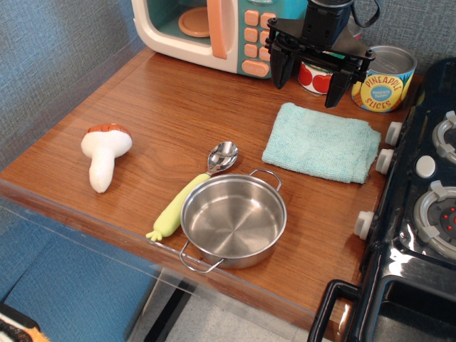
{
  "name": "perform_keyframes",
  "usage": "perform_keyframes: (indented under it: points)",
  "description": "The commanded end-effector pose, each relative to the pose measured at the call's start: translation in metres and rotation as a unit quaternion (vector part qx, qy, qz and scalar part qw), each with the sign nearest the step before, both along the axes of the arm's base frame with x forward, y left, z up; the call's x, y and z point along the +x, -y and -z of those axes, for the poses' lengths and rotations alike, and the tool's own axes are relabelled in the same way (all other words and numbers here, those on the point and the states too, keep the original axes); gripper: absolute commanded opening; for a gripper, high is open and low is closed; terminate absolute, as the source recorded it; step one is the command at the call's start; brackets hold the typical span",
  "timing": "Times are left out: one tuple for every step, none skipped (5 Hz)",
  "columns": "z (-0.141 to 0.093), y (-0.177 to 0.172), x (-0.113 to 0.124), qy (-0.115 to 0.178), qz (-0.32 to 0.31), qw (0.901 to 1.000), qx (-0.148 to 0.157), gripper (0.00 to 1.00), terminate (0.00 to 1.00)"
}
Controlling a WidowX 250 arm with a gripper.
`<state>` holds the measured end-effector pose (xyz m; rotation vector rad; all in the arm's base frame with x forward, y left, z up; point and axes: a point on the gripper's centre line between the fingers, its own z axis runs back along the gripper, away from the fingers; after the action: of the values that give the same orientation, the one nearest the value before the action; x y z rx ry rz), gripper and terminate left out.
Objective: Picked up the Pan and moved it in front of the microwave
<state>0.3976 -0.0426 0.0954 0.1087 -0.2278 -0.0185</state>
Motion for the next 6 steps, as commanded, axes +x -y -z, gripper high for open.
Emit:
perform_keyframes:
  points:
    - [0.000, 0.000, 0.000, 0.000, 0.000, 1.0000, 0.000, 1.00, 0.00]
    - [-0.011, 0.007, -0.016, 0.017, 0.018, 0.9995, -0.018, 1.00, 0.00]
    - [-0.022, 0.012, -0.032, 0.010, 0.022, 0.9995, -0.021, 1.00, 0.00]
    - [-0.032, 0.013, -0.071, 0.007, 0.022, 0.9987, -0.047, 1.00, 0.00]
    - [-0.016, 0.018, -0.103, -0.021, 0.044, 0.9971, -0.058, 1.00, 0.00]
    - [0.006, 0.021, -0.130, -0.037, 0.064, 0.9968, -0.027, 1.00, 0.00]
